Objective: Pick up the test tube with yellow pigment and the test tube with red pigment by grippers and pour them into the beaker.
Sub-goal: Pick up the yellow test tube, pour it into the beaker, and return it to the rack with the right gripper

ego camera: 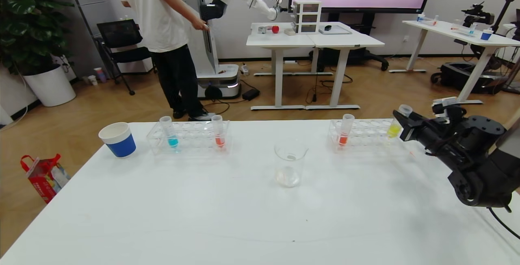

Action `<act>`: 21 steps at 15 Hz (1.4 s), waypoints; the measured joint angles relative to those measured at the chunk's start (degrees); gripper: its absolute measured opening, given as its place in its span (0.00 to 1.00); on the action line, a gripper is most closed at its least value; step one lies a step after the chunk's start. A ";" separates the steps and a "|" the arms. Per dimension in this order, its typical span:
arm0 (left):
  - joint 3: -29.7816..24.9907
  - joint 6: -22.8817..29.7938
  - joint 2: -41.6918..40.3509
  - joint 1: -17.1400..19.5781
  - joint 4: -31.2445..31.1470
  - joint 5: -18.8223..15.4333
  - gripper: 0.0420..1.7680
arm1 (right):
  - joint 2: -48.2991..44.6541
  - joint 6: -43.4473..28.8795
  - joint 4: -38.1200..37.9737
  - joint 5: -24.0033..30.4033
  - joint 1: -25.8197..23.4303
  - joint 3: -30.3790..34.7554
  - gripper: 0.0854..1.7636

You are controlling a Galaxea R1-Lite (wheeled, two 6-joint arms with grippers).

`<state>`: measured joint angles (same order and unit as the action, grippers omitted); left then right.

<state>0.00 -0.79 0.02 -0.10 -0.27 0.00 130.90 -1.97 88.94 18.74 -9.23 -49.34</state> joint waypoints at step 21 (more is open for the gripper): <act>0.00 0.00 0.00 0.00 -0.02 0.00 0.98 | -15.12 19.66 -10.53 6.60 23.97 -3.75 0.24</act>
<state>0.00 -0.79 0.02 -0.10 -0.29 0.00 115.79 17.69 78.41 25.33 14.74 -53.09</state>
